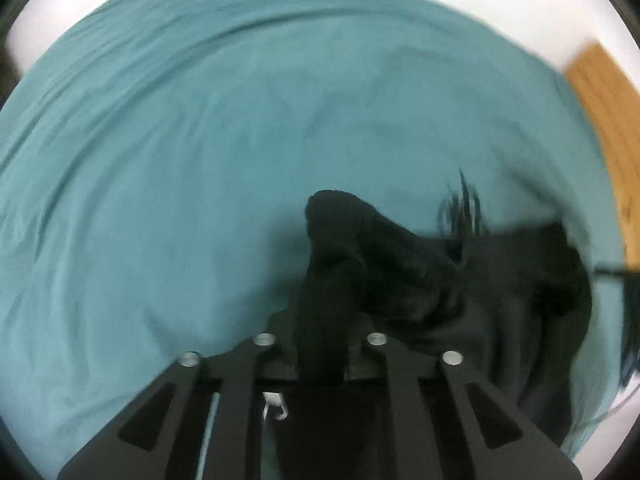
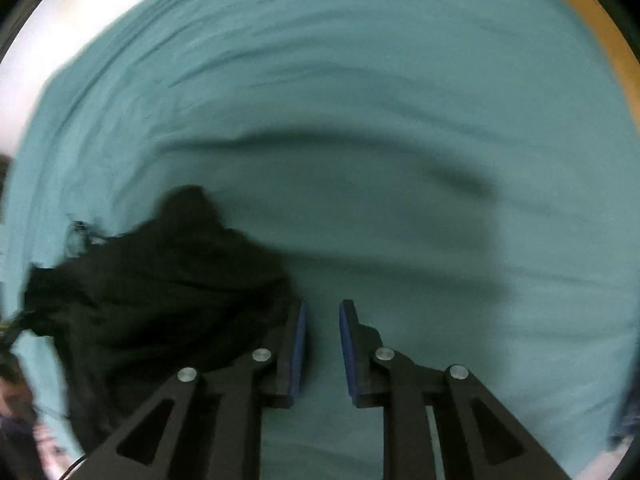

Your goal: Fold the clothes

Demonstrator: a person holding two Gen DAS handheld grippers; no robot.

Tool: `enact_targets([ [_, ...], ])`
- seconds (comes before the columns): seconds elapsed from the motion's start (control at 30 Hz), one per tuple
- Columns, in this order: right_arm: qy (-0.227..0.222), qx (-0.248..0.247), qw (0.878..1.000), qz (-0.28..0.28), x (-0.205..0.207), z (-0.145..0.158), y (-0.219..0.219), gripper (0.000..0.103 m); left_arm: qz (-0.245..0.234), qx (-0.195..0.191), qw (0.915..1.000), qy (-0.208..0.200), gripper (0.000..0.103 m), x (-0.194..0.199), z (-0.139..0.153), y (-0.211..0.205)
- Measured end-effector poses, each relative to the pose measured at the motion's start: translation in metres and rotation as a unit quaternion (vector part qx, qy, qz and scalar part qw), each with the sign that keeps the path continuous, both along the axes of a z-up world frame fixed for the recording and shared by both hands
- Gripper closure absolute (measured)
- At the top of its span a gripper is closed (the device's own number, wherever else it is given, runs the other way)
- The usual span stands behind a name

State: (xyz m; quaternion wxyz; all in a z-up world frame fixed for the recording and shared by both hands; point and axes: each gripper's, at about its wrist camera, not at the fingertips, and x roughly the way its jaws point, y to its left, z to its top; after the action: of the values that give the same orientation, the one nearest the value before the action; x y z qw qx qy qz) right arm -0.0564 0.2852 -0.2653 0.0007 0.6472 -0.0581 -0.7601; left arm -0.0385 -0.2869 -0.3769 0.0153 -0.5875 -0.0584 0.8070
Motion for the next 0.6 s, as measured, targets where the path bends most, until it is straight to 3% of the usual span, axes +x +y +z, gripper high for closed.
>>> enact_targets([
  [0.03, 0.016, -0.023, 1.0, 0.008, -0.008, 0.011, -0.002, 0.054, -0.001, -0.004, 1.0, 0.003, 0.05, 0.006, 0.005, -0.007],
  [0.07, 0.018, -0.041, 0.999, 0.021, -0.019, 0.015, -0.001, 0.009, 0.006, 0.002, 0.9999, 0.008, 0.042, 0.01, 0.012, -0.013],
  [0.1, 0.019, -0.058, 0.997, 0.043, -0.028, 0.014, -0.007, 0.001, 0.014, 0.009, 0.9998, 0.013, 0.026, 0.014, 0.02, -0.019],
  [0.17, 0.014, -0.076, 0.993, 0.09, -0.053, -0.001, -0.025, 0.001, 0.031, 0.04, 0.9986, 0.013, 0.023, 0.001, 0.012, -0.036],
  [0.2, 0.005, -0.074, 0.991, 0.113, -0.069, -0.015, -0.038, 0.001, 0.032, 0.068, 0.9972, 0.003, 0.023, -0.027, -0.003, -0.044],
  [0.27, -0.034, -0.062, 0.987, 0.146, -0.092, -0.046, -0.054, 0.001, 0.032, 0.129, 0.9911, -0.013, 0.023, -0.046, -0.021, -0.048],
  [0.3, -0.061, -0.061, 0.983, 0.162, -0.097, -0.062, -0.059, 0.007, 0.027, 0.161, 0.9863, -0.026, 0.023, -0.05, -0.033, -0.048],
  [0.33, -0.087, -0.061, 0.978, 0.178, -0.102, -0.077, -0.064, 0.02, 0.022, 0.193, 0.9801, -0.039, 0.024, -0.055, -0.045, -0.048],
  [0.37, -0.094, -0.073, 0.978, 0.173, -0.102, -0.082, -0.063, 0.072, 0.022, 0.208, 0.9764, -0.053, 0.024, -0.059, -0.057, -0.046],
  [0.4, -0.081, -0.083, 0.98, 0.164, -0.1, -0.079, -0.058, 0.081, 0.019, 0.214, 0.9745, -0.063, 0.026, -0.064, -0.067, -0.046],
  [0.43, -0.067, -0.092, 0.981, 0.155, -0.098, -0.074, -0.053, 0.082, 0.019, 0.213, 0.975, -0.06, 0.036, -0.062, -0.068, -0.046],
  [0.47, -0.05, -0.101, 0.982, 0.149, -0.096, -0.067, -0.049, 0.09, 0.018, 0.211, 0.9757, -0.056, 0.048, -0.06, -0.068, -0.047],
  [0.5, -0.024, -0.116, 0.984, 0.132, -0.093, -0.053, -0.038, 0.09, 0.022, 0.215, 0.9753, -0.046, 0.092, -0.055, -0.062, -0.051],
  [0.6, 0.037, -0.149, 0.984, 0.094, -0.092, -0.014, -0.013, 0.091, 0.03, 0.207, 0.9779, 0.008, 0.091, -0.057, -0.04, -0.061],
])
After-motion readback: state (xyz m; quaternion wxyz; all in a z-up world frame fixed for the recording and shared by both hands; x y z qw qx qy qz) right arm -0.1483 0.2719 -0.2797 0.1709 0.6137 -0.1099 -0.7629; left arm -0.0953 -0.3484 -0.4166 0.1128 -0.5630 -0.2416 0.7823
